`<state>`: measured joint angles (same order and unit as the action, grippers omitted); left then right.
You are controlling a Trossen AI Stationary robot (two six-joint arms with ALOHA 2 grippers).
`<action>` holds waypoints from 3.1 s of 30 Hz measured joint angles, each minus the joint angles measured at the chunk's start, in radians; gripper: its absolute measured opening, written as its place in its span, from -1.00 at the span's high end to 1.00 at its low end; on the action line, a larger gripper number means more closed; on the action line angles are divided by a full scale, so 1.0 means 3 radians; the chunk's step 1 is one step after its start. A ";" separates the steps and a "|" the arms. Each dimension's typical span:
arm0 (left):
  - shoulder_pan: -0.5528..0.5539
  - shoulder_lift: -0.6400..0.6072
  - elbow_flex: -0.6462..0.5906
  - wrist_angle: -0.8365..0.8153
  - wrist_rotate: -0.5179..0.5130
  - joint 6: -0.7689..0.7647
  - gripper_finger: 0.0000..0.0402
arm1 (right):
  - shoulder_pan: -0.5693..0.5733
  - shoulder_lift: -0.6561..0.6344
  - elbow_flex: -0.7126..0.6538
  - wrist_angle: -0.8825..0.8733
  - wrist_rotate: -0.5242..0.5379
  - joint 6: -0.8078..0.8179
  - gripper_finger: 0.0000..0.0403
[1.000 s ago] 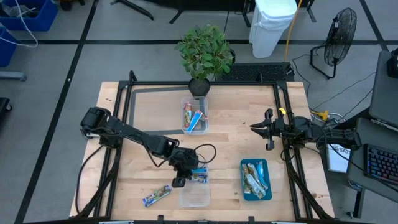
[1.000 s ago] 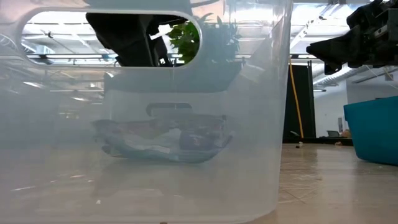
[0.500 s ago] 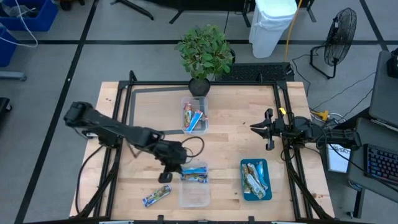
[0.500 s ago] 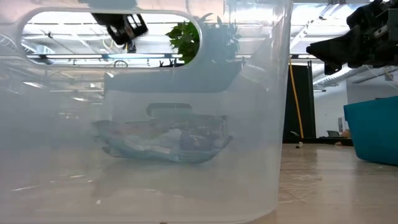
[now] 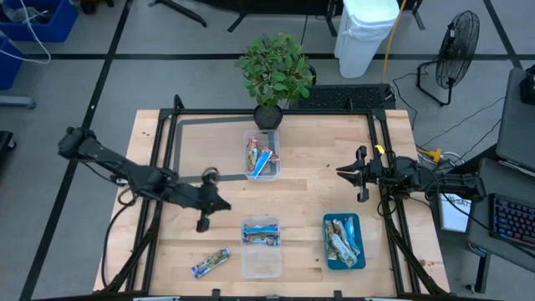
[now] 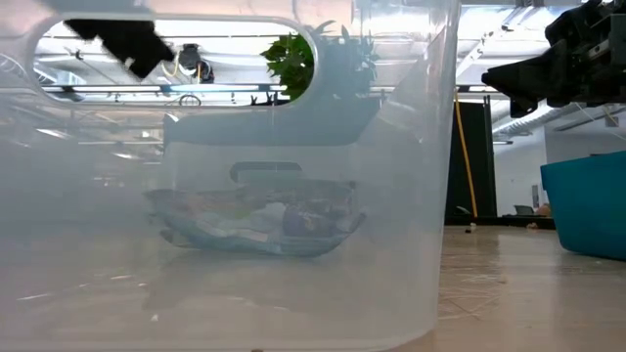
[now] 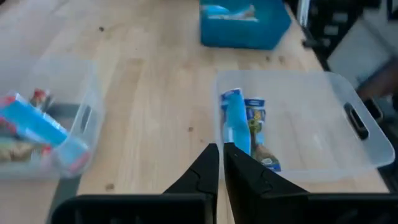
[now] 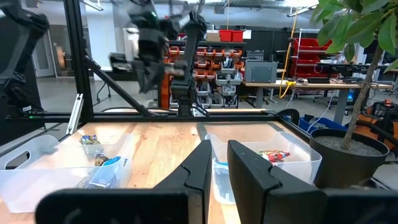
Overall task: Pick and place Granola Bars by type
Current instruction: Put the blue granola bar into the bottom transparent bin
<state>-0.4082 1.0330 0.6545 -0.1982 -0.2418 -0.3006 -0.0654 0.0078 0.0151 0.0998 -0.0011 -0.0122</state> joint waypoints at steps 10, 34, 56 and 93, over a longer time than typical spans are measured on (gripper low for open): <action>0.0127 -0.0793 -0.1192 0.0999 0.1062 -0.1686 0.85 | 0.0000 0.0000 -0.0001 0.0000 0.0000 -0.0001 0.78; -0.0693 0.1693 0.0303 0.0281 0.1571 -0.2312 0.99 | -0.0001 0.0000 -0.0001 0.0000 0.0000 -0.0001 0.78; -0.1084 0.1941 0.0319 -0.0426 0.1257 -0.3293 0.98 | -0.0001 -0.0001 -0.0001 0.0000 0.0001 0.0000 0.78; -0.1658 0.1348 0.0284 -0.0720 0.0721 -0.4422 1.00 | 0.0000 0.0000 -0.0001 0.0000 -0.0001 0.0001 0.78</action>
<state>-0.9056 1.4374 0.7399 -0.4141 -0.0255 -1.6273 -0.0654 0.0078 0.0147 0.0998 -0.0013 -0.0120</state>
